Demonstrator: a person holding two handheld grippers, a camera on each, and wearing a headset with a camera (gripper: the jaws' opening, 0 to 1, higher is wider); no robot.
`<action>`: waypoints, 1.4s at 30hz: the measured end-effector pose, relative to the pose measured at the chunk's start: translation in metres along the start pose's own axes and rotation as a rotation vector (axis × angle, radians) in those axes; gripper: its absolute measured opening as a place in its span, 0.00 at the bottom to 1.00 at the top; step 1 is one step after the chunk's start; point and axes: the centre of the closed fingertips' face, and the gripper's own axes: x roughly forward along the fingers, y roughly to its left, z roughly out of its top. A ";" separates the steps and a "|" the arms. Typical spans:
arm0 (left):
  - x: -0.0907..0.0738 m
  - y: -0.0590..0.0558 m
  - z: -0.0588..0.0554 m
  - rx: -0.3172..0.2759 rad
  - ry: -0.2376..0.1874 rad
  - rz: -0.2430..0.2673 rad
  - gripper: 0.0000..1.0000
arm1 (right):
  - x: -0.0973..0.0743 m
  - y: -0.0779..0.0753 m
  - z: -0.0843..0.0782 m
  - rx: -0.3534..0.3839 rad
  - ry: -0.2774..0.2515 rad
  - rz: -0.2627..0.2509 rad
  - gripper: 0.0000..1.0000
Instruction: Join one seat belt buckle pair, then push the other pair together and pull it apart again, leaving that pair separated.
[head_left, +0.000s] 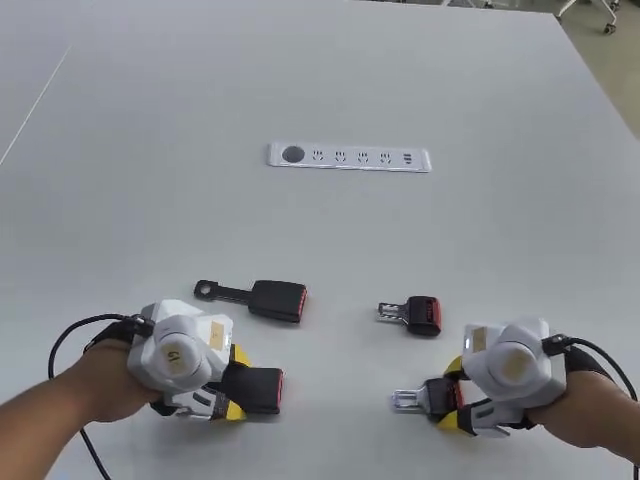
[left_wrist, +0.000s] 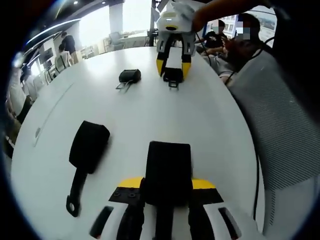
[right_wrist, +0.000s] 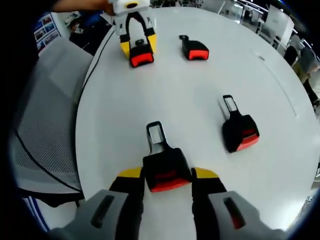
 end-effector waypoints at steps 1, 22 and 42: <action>0.001 0.000 -0.001 -0.014 -0.003 0.002 0.34 | 0.000 0.000 0.000 0.000 0.018 -0.001 0.37; 0.000 -0.003 0.002 -0.020 0.024 0.016 0.34 | 0.026 0.017 0.061 -0.065 0.085 -0.011 0.37; 0.000 -0.005 0.001 -0.001 0.060 0.015 0.34 | 0.050 0.024 0.125 -0.088 0.015 -0.018 0.37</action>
